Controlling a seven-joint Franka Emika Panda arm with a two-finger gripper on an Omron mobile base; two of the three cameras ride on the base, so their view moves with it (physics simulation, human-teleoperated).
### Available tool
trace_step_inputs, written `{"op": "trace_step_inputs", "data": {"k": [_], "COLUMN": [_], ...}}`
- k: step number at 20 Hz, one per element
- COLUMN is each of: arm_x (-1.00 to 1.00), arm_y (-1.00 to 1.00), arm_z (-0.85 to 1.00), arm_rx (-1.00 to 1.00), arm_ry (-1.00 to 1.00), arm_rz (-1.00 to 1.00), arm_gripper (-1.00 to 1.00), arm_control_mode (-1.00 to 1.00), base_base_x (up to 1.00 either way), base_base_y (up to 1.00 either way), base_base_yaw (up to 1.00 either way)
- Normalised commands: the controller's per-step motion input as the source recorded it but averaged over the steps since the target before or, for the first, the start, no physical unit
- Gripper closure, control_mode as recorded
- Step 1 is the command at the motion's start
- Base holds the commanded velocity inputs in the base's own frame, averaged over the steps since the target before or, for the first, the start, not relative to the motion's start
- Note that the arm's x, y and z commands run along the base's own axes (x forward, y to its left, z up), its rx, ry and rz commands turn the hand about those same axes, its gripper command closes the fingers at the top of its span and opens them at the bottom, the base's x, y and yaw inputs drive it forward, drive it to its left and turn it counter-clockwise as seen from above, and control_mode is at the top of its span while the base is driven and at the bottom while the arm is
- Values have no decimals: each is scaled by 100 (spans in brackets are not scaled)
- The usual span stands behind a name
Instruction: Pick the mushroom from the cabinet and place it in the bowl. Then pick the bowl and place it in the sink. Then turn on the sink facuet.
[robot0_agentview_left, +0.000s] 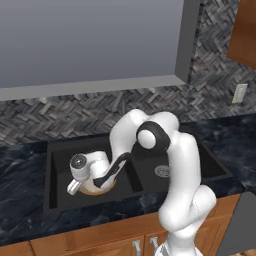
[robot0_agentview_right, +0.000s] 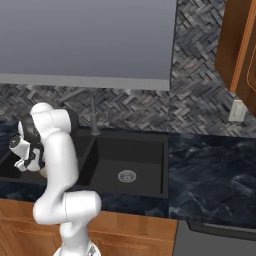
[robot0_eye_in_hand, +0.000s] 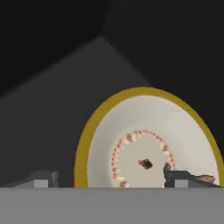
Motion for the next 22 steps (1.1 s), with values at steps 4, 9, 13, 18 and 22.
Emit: {"op": "trace_step_inputs", "data": {"k": [4,9,13,18,22], "arm_x": [-22,-65,-86,-63,-51], "arm_y": [0,0,-5,-17,-16], "arm_z": [100,100,100,100,100], "arm_rx": [1,8,13,12,10], "arm_ry": [0,0,2,3,3], "arm_rz": [-19,-18,-15,-14,-15], "arm_gripper": [-100,-100,-100,-100,-100], "arm_control_mode": [-100,-100,-100,-100,-100], "base_base_x": [0,0,0,0,0], "base_base_y": [0,0,0,0,0], "base_base_yaw": [0,0,0,0,0]}}
